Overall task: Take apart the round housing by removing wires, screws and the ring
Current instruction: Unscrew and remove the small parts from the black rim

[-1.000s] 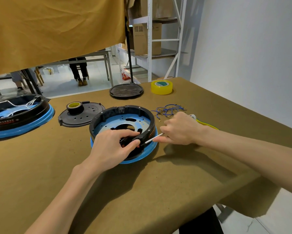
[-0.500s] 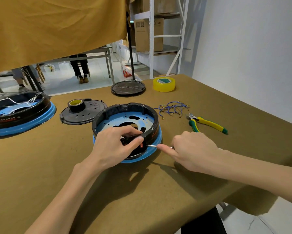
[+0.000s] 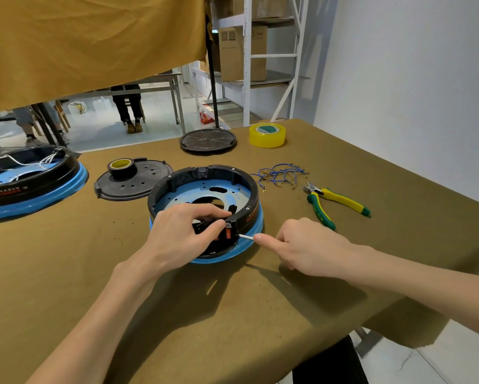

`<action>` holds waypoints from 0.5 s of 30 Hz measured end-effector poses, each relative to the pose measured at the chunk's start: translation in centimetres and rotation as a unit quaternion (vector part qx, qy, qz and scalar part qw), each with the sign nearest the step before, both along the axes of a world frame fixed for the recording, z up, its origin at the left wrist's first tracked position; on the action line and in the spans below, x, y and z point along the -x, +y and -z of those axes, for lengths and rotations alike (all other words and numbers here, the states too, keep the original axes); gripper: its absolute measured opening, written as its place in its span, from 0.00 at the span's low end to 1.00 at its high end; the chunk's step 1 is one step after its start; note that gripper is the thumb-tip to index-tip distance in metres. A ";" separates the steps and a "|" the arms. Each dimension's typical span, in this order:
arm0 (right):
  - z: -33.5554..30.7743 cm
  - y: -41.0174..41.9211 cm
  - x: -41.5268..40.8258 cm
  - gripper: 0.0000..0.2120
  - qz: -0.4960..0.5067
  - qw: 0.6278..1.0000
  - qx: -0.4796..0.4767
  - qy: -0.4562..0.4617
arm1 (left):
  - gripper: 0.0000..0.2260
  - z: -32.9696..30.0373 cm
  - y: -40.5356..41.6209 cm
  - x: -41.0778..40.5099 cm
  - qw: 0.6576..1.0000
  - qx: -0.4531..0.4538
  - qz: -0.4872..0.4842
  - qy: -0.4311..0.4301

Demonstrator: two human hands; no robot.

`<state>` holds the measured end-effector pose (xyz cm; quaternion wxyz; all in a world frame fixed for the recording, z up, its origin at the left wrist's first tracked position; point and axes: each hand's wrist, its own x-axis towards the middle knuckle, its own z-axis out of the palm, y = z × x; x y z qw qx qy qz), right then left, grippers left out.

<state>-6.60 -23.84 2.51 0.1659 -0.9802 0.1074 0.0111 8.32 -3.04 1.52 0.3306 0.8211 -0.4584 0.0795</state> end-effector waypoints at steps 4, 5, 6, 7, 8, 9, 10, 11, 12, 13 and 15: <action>-0.4 1.1 0.6 0.36 -0.013 0.967 0.244 -0.067 | 0.10 0.1 0.0 -0.2 1.000 -0.005 -0.003 -0.003; -0.5 1.3 0.6 0.35 -0.014 0.962 0.263 -0.073 | 0.10 0.1 0.0 -0.1 1.000 -0.005 -0.004 -0.005; -0.6 1.5 0.6 0.34 -0.014 0.959 0.274 -0.078 | 0.10 0.1 0.0 -0.1 1.000 -0.004 -0.005 -0.006; -0.6 1.5 0.7 0.34 -0.016 0.955 0.283 -0.087 | 0.10 0.1 0.0 -0.1 1.000 -0.003 -0.005 -0.007; -0.5 1.6 0.6 0.33 -0.023 0.950 0.294 -0.101 | 0.10 0.2 0.0 0.0 1.000 -0.001 -0.006 -0.009; -0.5 1.5 0.5 0.33 -0.036 0.943 0.308 -0.122 | 0.11 0.2 -0.1 0.0 1.000 -0.001 -0.007 -0.011; -0.5 1.3 0.3 0.33 -0.053 0.933 0.326 -0.145 | 0.11 0.2 -0.1 0.0 1.000 -0.001 -0.007 -0.012; -0.6 0.8 -0.1 0.34 -0.070 0.922 0.346 -0.162 | 0.11 0.2 -0.1 0.0 1.000 -0.001 -0.007 -0.011; -0.6 0.1 -0.4 0.35 -0.088 0.914 0.359 -0.169 | 0.11 0.2 -0.2 0.0 1.000 0.000 -0.008 -0.010; -0.6 -0.7 -0.9 0.36 -0.109 0.907 0.369 -0.172 | 0.12 0.2 -0.2 0.0 1.000 0.001 -0.008 -0.011; -0.6 -2.2 -2.2 0.37 -0.160 0.896 0.378 -0.171 | 0.11 0.1 -0.2 0.0 1.000 0.000 -0.010 -0.009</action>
